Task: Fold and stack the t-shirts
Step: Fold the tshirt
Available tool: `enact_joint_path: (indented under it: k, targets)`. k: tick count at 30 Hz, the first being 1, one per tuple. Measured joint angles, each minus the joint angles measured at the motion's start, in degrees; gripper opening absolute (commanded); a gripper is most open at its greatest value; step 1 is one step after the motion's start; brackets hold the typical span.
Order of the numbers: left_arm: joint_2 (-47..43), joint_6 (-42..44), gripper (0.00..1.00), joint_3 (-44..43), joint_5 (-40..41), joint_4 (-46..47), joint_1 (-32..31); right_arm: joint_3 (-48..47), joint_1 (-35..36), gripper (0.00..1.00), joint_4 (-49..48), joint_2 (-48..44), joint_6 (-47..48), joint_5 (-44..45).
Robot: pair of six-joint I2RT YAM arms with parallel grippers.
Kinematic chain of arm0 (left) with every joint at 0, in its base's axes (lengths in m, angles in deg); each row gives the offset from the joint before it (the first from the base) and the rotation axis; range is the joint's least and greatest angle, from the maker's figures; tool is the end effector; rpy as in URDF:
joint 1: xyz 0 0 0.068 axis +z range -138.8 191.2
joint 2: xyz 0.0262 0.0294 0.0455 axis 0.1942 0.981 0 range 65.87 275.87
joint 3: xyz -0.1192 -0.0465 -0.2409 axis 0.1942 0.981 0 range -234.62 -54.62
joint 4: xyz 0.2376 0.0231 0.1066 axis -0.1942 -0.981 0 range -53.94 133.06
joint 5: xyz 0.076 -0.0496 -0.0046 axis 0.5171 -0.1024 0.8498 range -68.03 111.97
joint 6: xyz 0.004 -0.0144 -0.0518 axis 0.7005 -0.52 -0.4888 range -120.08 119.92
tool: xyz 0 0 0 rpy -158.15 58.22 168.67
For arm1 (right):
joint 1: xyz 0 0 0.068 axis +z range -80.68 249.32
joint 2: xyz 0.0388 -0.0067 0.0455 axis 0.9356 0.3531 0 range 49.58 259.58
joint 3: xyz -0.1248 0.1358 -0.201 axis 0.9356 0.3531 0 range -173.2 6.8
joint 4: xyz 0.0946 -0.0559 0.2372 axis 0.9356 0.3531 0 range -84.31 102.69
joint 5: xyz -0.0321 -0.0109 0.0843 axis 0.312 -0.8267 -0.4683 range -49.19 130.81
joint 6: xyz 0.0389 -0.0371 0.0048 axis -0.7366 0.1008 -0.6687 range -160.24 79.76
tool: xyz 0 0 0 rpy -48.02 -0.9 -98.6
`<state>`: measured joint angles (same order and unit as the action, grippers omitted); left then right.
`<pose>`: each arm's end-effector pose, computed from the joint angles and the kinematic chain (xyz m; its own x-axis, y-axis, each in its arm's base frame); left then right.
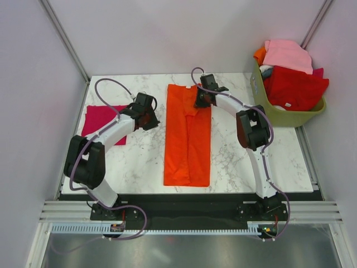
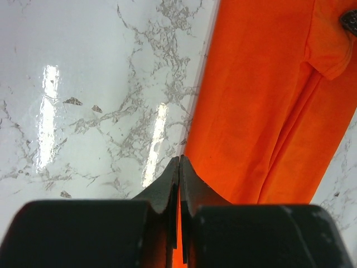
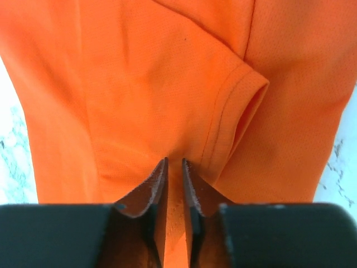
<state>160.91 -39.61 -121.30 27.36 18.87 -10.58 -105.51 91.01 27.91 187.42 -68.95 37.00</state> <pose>0.3298 -0.1281 0.2260 -0.7699 -0.3748 -0.5165 -0.2253 0.9169 -0.3295 0.4972 0.2003 0.1582 -0.8003 0.1975 -0.5662 -0.0295 0.9301 0.3661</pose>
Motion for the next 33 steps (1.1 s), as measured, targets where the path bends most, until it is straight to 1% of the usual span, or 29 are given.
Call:
enact_joint_path:
  k: [2, 3, 4, 5, 8, 11, 13, 16, 17, 18, 22, 23, 24, 27, 30, 33]
  targets:
    - [-1.20, 0.07, 0.11, 0.85, -0.09, 0.07, -0.09, 0.00, 0.00, 0.28, 0.96, -0.59, 0.09, -0.26]
    - [-1.90, 0.20, 0.15, 1.55, -0.15, 0.42, -0.11, 0.11, 0.00, 0.30, 1.46, -1.20, 0.17, -0.46]
    - [-2.62, 0.24, 0.17, 2.38, -0.37, 0.55, -0.17, 0.33, 0.02, 0.32, 1.77, -1.99, 0.28, -0.74]
    - [-3.34, 0.28, 0.18, 3.30, -0.61, 0.61, -0.24, 0.87, 0.02, 0.37, 1.73, -3.08, 0.39, -1.01]
    - [-5.40, 0.35, 0.18, 6.38, -1.44, 1.33, -0.59, 5.27, 0.09, 0.41, 0.83, -8.33, 0.81, -1.55]
    - [-7.58, 0.37, 0.16, 9.18, -2.40, 1.70, -1.64, 13.68, 0.48, 0.40, -1.44, -16.79, 0.83, -1.68]
    - [-8.96, 0.37, 0.18, 10.54, -2.78, 1.84, -2.80, 22.12, 1.09, 0.39, -4.44, -24.04, 0.59, -1.44]
    - [-11.13, 0.37, 0.30, 12.59, -3.13, 2.10, -5.16, 33.81, 2.71, 0.43, -7.06, -33.73, 0.13, -0.42]
    - [-11.98, 0.33, 0.39, 13.53, -3.43, 2.54, -5.90, 37.53, 3.52, 0.44, -7.67, -36.61, 0.02, -0.09]
    - [-12.74, 0.42, 0.41, 14.49, -3.76, 2.91, -6.45, 41.40, 4.44, 0.45, -8.59, -39.19, -0.04, 0.15]
    - [-15.63, 0.17, 0.42, 19.52, -5.51, 4.26, -8.35, 54.80, 8.02, 0.48, -9.90, -46.64, -0.07, 0.92]
    - [-16.41, 0.15, 0.42, 21.16, -5.99, 4.55, -8.61, 58.53, 8.68, 0.53, -9.77, -48.78, -0.13, 0.98]
    - [-17.05, 0.13, 0.42, 22.49, -6.47, 4.76, -8.74, 62.20, 9.07, 0.56, -9.73, -50.99, -0.33, 0.92]
    - [-18.75, 0.00, 0.44, 26.18, -7.93, 5.11, -9.27, 71.21, 9.20, 0.57, -8.83, -58.12, -0.98, 0.70]
    - [-20.02, -0.11, 0.45, 28.76, -9.49, 5.62, -9.75, 75.95, 9.05, 0.56, -8.55, -63.69, -2.19, -0.79]
    - [-20.74, -0.55, 0.46, 30.77, -11.69, 6.97, -10.27, 79.12, 9.27, 0.55, -9.79, -66.79, -3.80, -3.41]
